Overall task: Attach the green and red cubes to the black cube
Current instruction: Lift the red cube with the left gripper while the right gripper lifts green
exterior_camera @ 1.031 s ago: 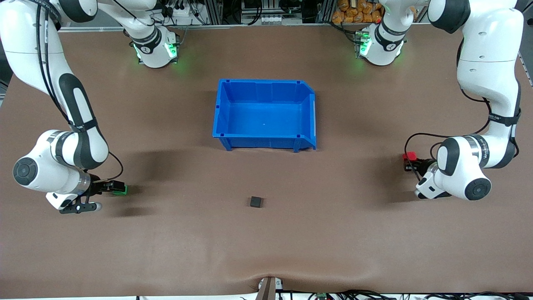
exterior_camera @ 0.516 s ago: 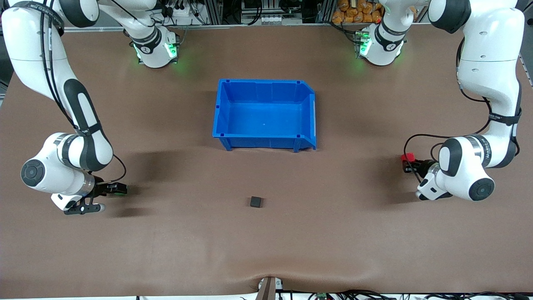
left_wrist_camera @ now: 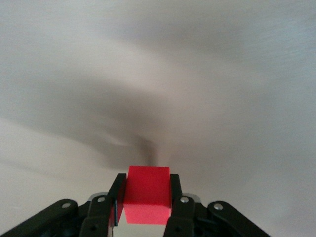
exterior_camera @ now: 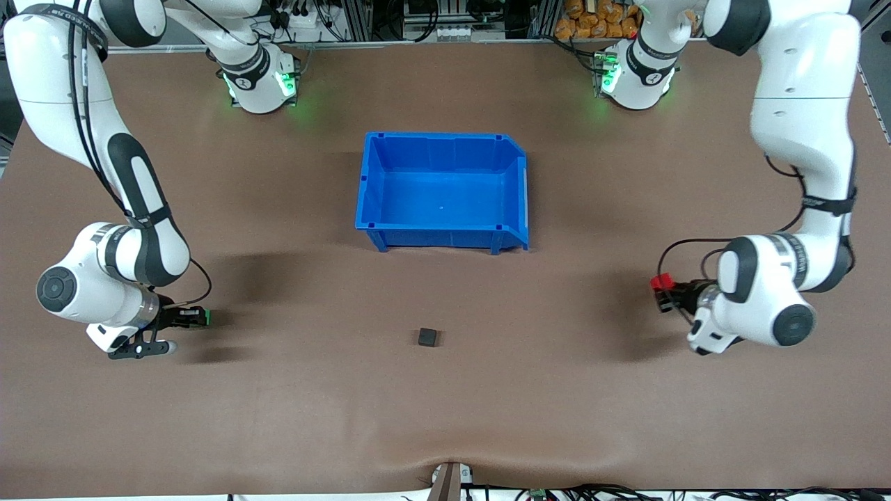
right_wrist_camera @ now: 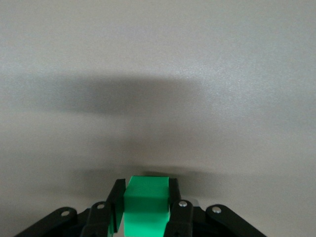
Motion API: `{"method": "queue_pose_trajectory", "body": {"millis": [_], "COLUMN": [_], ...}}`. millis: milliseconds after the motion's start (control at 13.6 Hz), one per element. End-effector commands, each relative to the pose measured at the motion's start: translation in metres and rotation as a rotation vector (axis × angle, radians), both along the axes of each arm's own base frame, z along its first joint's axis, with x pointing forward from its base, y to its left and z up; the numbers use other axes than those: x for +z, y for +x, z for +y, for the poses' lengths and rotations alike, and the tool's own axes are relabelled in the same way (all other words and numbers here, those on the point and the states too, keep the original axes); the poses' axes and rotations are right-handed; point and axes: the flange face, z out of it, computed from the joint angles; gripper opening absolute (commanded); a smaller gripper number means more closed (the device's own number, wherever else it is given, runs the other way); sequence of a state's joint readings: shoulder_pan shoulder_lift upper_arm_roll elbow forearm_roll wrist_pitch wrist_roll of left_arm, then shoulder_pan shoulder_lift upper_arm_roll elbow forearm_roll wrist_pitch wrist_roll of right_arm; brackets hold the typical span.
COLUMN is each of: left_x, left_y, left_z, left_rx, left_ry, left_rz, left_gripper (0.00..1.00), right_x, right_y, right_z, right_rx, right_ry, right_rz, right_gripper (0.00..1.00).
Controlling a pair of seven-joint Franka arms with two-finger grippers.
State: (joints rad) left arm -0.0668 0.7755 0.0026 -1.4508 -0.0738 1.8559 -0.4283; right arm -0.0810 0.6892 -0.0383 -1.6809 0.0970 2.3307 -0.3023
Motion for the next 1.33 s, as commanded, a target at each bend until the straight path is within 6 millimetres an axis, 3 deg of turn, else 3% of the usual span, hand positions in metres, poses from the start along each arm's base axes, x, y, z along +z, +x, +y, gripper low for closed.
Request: {"method": "queue_pose_trajectory", "body": {"millis": [0,221,442,516,663,736,957,1252], "left_x": [0.0,0.008,-0.002,-0.007,-0.01,-0.014,-0.012,-0.01], "left_y": [0.024,0.042,0.049,0.049,0.048,0.048,0.045,0.047], "left_z": [-0.033,-0.05,-0.104,-0.121,-0.175,-0.188,-0.223,-0.254], "left_rx": [0.115,0.35,0.504,0.567,0.671,0.749,0.892,1.031], "left_ry": [0.027,-0.166,-0.167,-0.157,-0.143,-0.131,-0.153,-0.221], "left_rz": [-0.043,-0.11,-0.174,-0.178,-0.192,-0.18,-0.157,-0.098], "left_gripper": [0.0,0.0,0.0,0.0,0.0,0.0,0.0,0.0], "right_x": [0.004,0.025,0.058,0.065,0.074,0.078,0.113,0.111], "right_y": [0.002,0.005,0.015,0.019,0.026,0.029,0.032,0.032], "right_z": [0.002,0.003,0.014,0.016,0.032,0.044,0.073,0.092], "right_rx": [0.11,0.353,0.656,0.735,0.855,0.883,0.786,0.447], "right_ry": [0.005,0.007,-0.008,-0.012,-0.005,0.005,0.092,0.202], "right_rz": [-0.005,-0.046,-0.112,-0.129,-0.163,-0.178,-0.27,-0.263], "right_gripper": [0.0,0.0,0.0,0.0,0.0,0.0,0.0,0.0]}}
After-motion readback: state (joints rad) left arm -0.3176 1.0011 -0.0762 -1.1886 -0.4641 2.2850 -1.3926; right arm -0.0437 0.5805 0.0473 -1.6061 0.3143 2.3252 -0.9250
